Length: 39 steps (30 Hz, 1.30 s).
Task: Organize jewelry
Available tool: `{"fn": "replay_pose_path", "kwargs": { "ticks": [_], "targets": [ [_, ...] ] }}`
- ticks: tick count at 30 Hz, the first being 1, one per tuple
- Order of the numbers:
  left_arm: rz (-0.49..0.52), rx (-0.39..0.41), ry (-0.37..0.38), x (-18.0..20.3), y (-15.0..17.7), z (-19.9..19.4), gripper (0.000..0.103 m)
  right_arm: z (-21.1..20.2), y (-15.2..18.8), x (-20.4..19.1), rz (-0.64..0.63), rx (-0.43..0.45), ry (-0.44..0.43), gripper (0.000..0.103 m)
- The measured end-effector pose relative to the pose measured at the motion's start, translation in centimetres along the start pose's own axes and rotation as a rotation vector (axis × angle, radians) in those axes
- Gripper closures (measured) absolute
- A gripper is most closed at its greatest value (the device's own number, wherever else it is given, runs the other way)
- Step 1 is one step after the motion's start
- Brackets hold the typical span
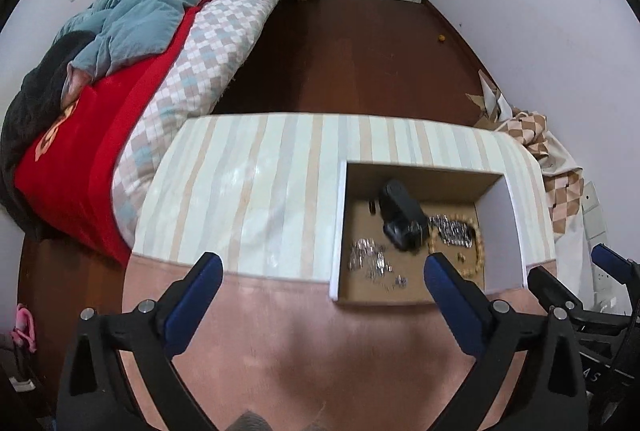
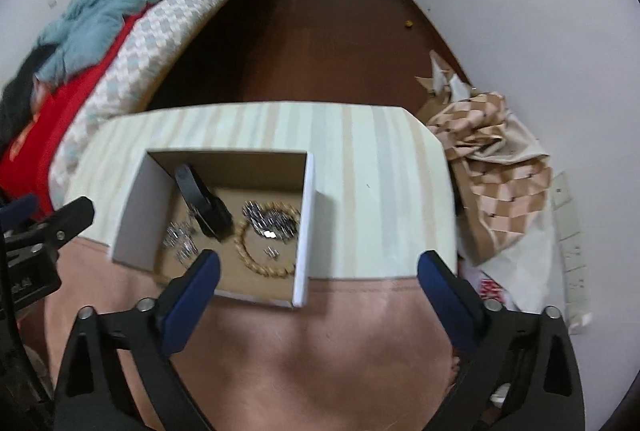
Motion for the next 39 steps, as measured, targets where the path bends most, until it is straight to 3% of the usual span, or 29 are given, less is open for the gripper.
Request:
{"fn": "replay_pose_path", "kwargs": {
  "ticks": [7,30,39],
  "targets": [
    [-0.009,0.024,0.020,0.3,1.4,-3.5,0.000,-3.7,1.4,-0.1,0.000,0.039,0.043,0.001],
    [-0.008,0.261,-0.013,-0.7,3.2,-23.0,0.000,-26.8,3.0,-0.1,0.006,0.322,0.053,0.001],
    [-0.017,0.251,0.037,-0.2,3.9,-26.4,0.000,-31.6,4.7,-0.3,-0.002,0.337,0.041,0.001]
  ]
}}
Point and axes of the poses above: each gripper's, at about its wrist camera, not at the fingertips, and z roughly the way its jaws point, x to its right, y to its underside, the point moved 9 cm from there along z, roughly the way its jaws point, and after that the axes turned 5 degrees about x, right-handed, at the moved point
